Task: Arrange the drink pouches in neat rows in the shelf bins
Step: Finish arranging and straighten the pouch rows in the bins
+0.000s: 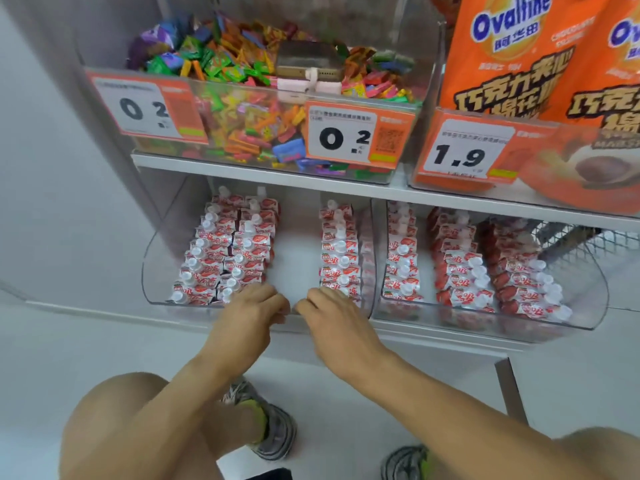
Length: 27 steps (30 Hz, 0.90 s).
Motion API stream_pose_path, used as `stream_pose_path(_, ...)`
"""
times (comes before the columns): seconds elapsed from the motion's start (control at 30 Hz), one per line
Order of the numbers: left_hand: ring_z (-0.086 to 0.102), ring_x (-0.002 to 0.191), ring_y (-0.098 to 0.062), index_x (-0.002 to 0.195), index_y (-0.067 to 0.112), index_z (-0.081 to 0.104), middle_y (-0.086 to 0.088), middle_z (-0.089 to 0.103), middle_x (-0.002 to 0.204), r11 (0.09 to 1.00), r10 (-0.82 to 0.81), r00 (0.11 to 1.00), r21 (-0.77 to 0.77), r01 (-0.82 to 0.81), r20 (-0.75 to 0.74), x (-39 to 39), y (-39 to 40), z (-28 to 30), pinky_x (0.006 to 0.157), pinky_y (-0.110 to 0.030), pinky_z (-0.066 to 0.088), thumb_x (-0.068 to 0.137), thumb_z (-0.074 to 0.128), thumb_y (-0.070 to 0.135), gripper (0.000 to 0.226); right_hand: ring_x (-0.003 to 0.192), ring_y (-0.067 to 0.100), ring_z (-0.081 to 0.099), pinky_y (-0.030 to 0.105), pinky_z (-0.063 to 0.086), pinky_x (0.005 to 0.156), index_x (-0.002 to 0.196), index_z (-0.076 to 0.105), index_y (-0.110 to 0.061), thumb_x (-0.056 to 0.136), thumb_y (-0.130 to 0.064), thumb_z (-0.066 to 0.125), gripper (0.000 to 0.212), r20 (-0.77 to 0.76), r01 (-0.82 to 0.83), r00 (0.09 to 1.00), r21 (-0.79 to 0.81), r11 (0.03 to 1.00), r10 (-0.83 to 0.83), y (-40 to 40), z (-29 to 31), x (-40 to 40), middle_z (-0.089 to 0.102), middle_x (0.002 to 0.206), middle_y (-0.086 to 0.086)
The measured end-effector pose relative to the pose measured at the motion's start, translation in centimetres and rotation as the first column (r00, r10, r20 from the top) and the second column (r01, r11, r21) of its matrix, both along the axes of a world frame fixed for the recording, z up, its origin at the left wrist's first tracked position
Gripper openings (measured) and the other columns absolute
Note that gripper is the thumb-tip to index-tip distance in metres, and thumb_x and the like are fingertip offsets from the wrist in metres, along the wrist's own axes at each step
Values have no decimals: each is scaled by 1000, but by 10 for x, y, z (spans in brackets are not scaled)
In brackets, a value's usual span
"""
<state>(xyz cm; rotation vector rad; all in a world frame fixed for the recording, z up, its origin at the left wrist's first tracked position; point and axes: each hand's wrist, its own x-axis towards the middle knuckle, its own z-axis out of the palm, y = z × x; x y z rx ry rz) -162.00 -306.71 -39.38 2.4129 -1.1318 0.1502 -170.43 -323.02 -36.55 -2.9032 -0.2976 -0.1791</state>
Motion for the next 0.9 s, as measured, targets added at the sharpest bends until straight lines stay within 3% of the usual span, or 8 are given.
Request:
stream_pose_path(0.1,57,70,-19,79,16,70,4,60,75,1000,-7,998,14,8,-59,-1,-3,1,56,-35,49,68,80,-3,25,75,28,59,34,50,62,94,69,-10,53,11,72,47,31,33,999,41,999,-34,-2,-3,-1,58,82,6)
stream_pose_path(0.23,64,80,-13,95,22,70,7,66,88,987,-9,949,151,60,-315,10,-15,34,70,-28,51,81,76,20,16,87,24,56,35,50,77,101,68,-11,78,-2,69,24,151,9,988,80,997,-21,-15,-1,-14,59,91,4)
stream_pose_path(0.37,62,90,-6,119,23,57,11,62,100,981,18,815,-147,-127,-579,36,-62,60,78,-21,50,89,64,39,35,96,14,52,24,43,85,110,62,-15,87,-12,70,25,277,277,878,372,886,-391,-40,10,-40,52,106,-3)
stream_pose_path(0.5,57,110,-20,129,14,53,-2,61,123,895,98,522,-155,-418,-847,83,-123,21,101,-37,44,85,63,50,58,85,2,55,18,49,73,119,55,-26,87,-33,74,38,21,504,791,546,670,-612,-51,-4,-44,48,106,-14)
stream_pose_path(0.6,58,112,-25,128,14,56,-5,62,126,851,68,373,-141,-506,-925,101,-154,1,104,-41,43,79,63,63,70,88,3,64,20,57,72,119,62,-21,87,-22,75,35,-70,512,773,655,555,-631,-50,-16,-43,62,102,-11)
stream_pose_path(0.73,62,99,-21,117,19,63,-5,67,113,840,36,482,-235,-490,-875,103,-173,2,93,-35,49,92,54,51,41,86,-3,64,6,49,64,105,67,-23,84,-7,74,28,-38,460,774,718,522,-631,-52,-21,-41,67,94,-10)
stream_pose_path(0.83,64,83,-23,102,17,67,-13,71,106,874,38,568,-249,-418,-822,112,-175,-3,88,-43,54,88,50,48,38,78,5,66,24,56,59,97,64,-25,79,-3,73,30,-32,434,778,749,500,-627,-54,-25,-38,66,89,-11)
stream_pose_path(0.9,64,76,-30,94,10,66,-20,71,96,926,131,644,-140,-352,-754,120,-176,-4,78,-41,53,89,41,47,46,77,6,67,25,56,58,97,65,-22,79,-2,73,29,-24,419,783,759,499,-621,-55,-30,-37,66,89,-10)
